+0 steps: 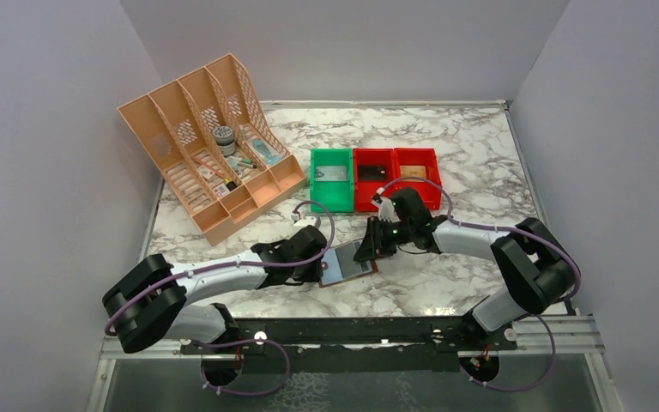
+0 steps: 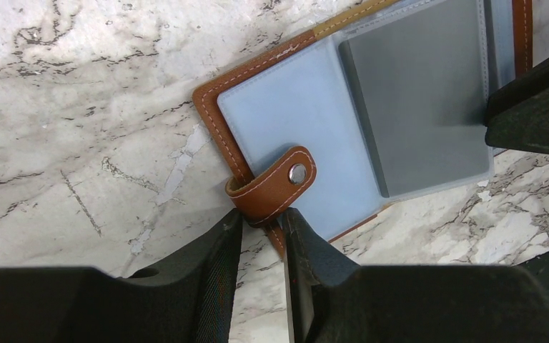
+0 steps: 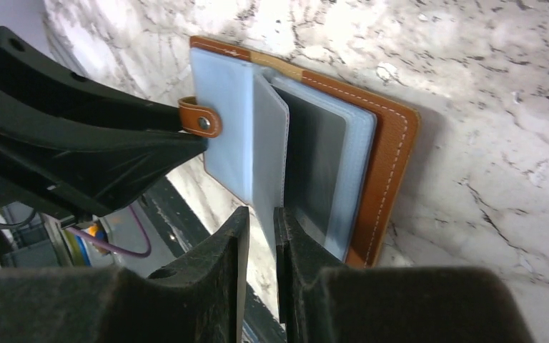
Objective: Take the credit cards out of the card holder
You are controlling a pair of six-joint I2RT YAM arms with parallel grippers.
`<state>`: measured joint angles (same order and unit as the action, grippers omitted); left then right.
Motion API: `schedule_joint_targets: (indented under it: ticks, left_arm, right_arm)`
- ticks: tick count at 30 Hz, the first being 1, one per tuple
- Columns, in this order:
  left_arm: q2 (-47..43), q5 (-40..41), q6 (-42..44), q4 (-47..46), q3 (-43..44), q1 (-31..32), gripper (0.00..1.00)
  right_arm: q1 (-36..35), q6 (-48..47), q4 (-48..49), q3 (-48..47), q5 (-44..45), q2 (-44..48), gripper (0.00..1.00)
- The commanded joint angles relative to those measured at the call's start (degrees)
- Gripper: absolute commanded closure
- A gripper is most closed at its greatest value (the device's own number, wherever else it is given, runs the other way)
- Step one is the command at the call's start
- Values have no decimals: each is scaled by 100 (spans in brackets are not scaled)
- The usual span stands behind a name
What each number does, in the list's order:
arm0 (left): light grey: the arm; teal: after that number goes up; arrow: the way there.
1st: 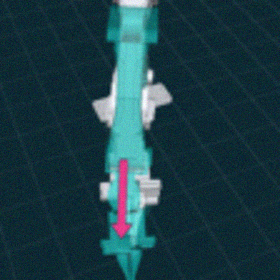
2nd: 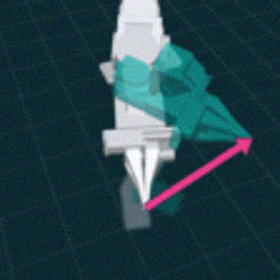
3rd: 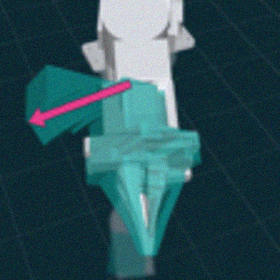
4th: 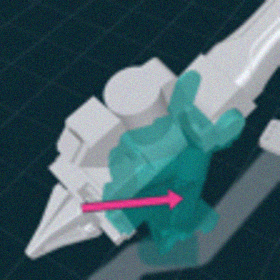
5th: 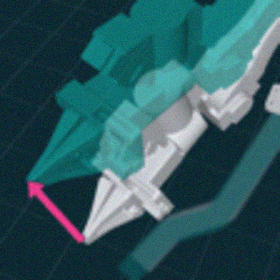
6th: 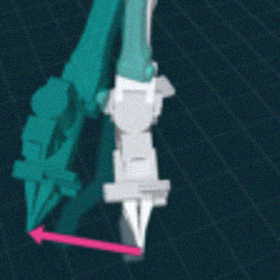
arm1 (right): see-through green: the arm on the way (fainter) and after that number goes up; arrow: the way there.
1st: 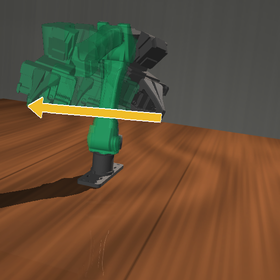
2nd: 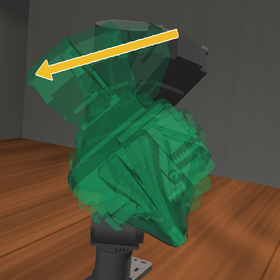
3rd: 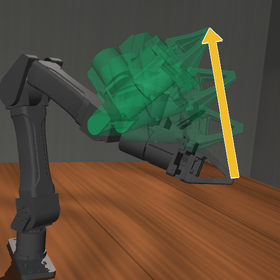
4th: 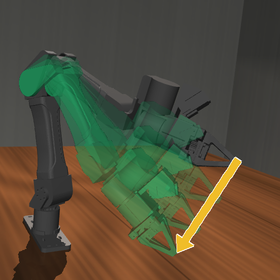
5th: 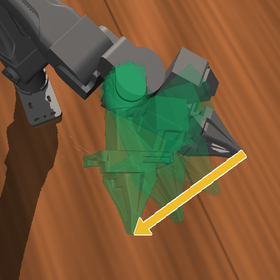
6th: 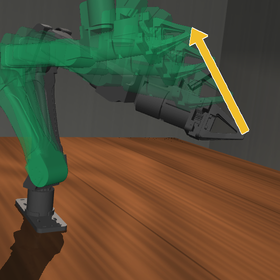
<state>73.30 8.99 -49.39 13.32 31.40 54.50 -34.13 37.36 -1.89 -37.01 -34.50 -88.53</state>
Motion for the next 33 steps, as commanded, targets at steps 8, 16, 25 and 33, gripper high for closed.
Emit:
schedule_joint_targets:
  ticks: [8,16,25,33]
  left_arm:
    - [-23,-40,99,-210,83,21,71]
    - [-154,46,85,-265,74,17,71]
    - [-421,17,34,-457,-46,19,71]
    - [-461,-25,-115,-620,-75,17,71]
  right_arm:
    - [-41,326,623,26,-649,85,81]
    - [-48,427,785,2,-918,109,81]
    - [-124,669,1144,-41,-1175,39,80]
    - [-281,745,1235,-174,-1151,-123,80]
